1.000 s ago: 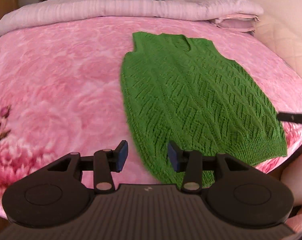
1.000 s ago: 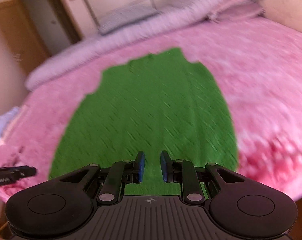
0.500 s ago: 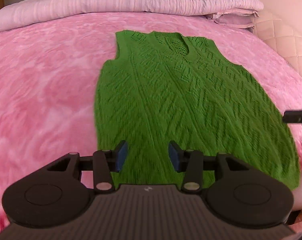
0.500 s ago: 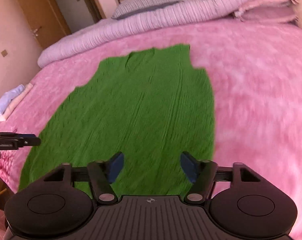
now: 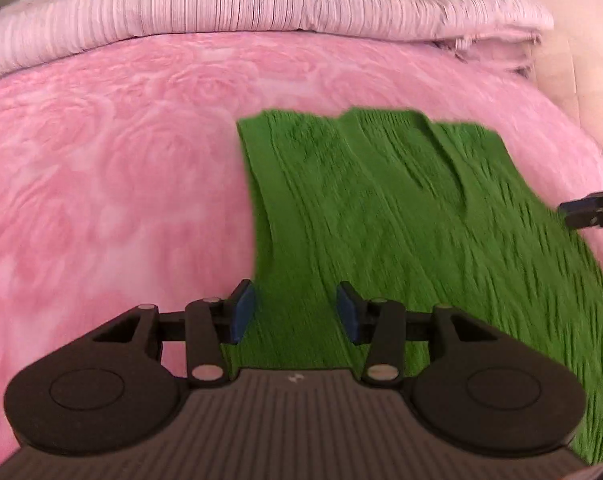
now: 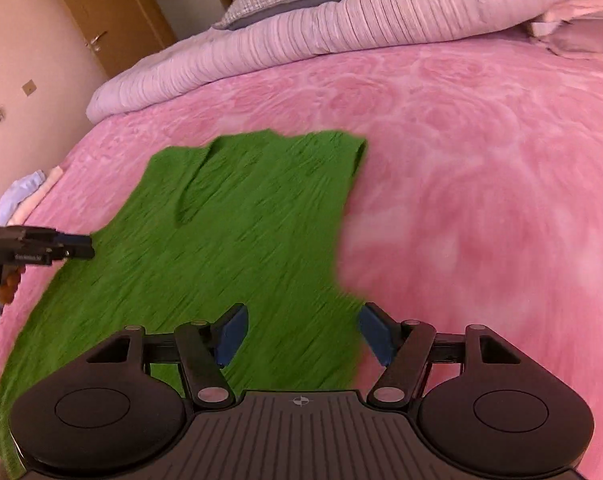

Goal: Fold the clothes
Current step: 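Move both grippers to the sweater hem and grasp it, then lift the hem with both grippers and fold it toward the collar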

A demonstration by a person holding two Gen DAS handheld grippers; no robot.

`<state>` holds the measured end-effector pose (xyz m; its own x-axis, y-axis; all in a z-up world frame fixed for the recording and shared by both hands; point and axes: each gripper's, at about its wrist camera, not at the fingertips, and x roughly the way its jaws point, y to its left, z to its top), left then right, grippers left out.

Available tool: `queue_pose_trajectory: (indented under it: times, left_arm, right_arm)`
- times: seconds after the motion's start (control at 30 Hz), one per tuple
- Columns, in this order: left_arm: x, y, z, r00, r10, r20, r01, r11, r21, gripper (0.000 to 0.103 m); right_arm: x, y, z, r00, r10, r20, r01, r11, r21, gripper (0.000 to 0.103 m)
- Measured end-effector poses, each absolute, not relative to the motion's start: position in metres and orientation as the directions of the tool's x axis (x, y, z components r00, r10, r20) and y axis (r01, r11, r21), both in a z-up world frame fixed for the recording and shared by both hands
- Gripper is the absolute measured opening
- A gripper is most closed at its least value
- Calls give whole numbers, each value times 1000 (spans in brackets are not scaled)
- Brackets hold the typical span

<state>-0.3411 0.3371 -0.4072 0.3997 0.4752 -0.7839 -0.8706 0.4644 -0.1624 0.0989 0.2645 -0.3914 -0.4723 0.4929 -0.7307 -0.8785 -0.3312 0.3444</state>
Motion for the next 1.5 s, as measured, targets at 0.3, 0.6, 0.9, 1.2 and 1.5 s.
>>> queue_pose_trajectory:
  times: [0.3, 0.6, 0.9, 1.2, 1.5]
  left_arm:
    - [-341, 444, -425, 506, 445, -739, -844, 433, -317, 44]
    - [-333, 480, -430, 581, 424, -695, -802, 442, -401, 19]
    - [-363, 398, -361, 675, 492, -550, -725, 583, -368, 6]
    - [-424, 195, -350, 698, 445, -561, -690, 627, -361, 11]
    - [-438, 73, -384, 606, 467, -644, -795, 326, -512, 26]
  right_arm:
    - [119, 390, -415, -563, 483, -671, -825, -269, 498, 66]
    - [97, 434, -414, -536, 473, -699, -844, -299, 445, 16]
    - [96, 363, -353, -573, 597, -562, -820, -419, 391, 7]
    - [93, 127, -307, -598, 601, -530, -798, -506, 327, 7]
    - [82, -38, -369, -431, 620, -656, -822, 29, 568, 26]
